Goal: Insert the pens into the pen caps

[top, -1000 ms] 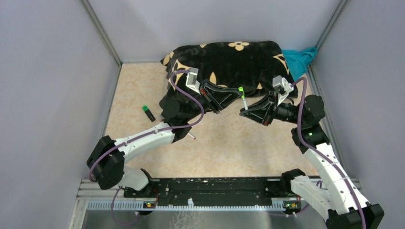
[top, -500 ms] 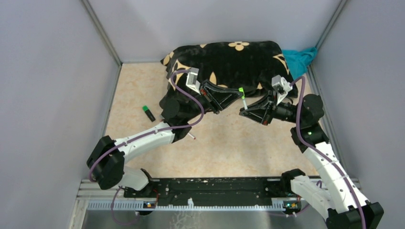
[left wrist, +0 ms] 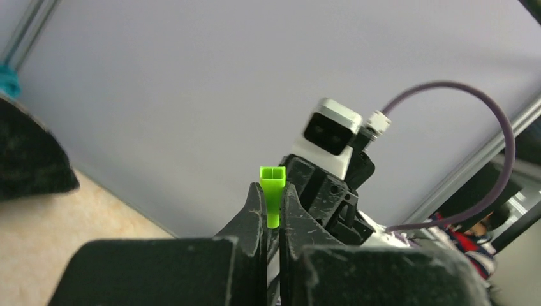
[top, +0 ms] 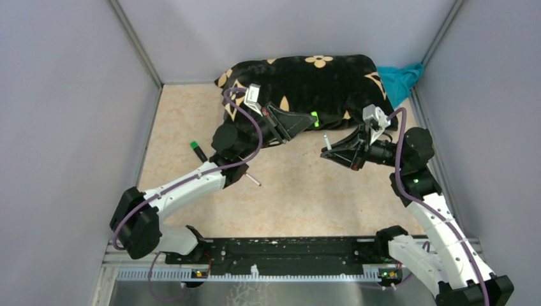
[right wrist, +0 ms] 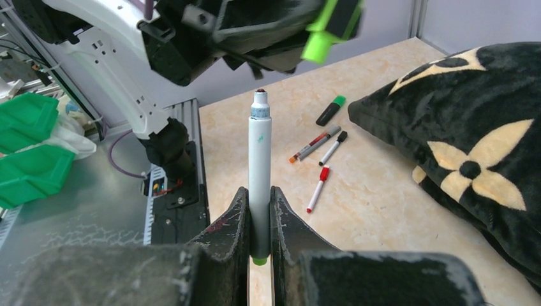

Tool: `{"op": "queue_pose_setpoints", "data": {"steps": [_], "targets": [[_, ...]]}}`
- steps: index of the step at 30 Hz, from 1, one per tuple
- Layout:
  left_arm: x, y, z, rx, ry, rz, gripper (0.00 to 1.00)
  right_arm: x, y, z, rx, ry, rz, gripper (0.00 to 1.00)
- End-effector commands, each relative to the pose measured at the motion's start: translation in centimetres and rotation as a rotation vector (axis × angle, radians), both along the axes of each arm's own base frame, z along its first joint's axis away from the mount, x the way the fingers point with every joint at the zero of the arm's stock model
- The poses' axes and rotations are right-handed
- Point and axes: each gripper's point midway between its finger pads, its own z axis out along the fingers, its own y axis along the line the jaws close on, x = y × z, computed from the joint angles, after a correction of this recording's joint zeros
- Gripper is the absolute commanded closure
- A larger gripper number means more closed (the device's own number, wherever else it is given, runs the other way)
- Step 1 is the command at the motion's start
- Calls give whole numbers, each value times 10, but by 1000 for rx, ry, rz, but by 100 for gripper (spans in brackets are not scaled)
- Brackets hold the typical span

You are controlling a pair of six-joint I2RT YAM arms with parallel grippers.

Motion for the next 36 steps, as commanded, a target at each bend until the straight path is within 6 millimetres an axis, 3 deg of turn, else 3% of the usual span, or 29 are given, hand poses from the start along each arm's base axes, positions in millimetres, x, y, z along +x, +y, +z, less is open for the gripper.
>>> {"op": "queue_pose_setpoints", "data": {"steps": [1, 8, 22, 36], "targets": [[21, 7, -3, -5, 278, -79, 100, -9, 2, 10, 14, -46, 33, 100], [17, 9, 0, -4, 218, -79, 100, -8, 4, 11, 56, 41, 29, 100], [2, -6, 2, -20, 119, -159, 100, 4, 12, 2, 84, 187, -3, 100], [2, -8, 0, -19, 114, -162, 100, 6, 13, 7, 87, 179, 1, 100]]}}
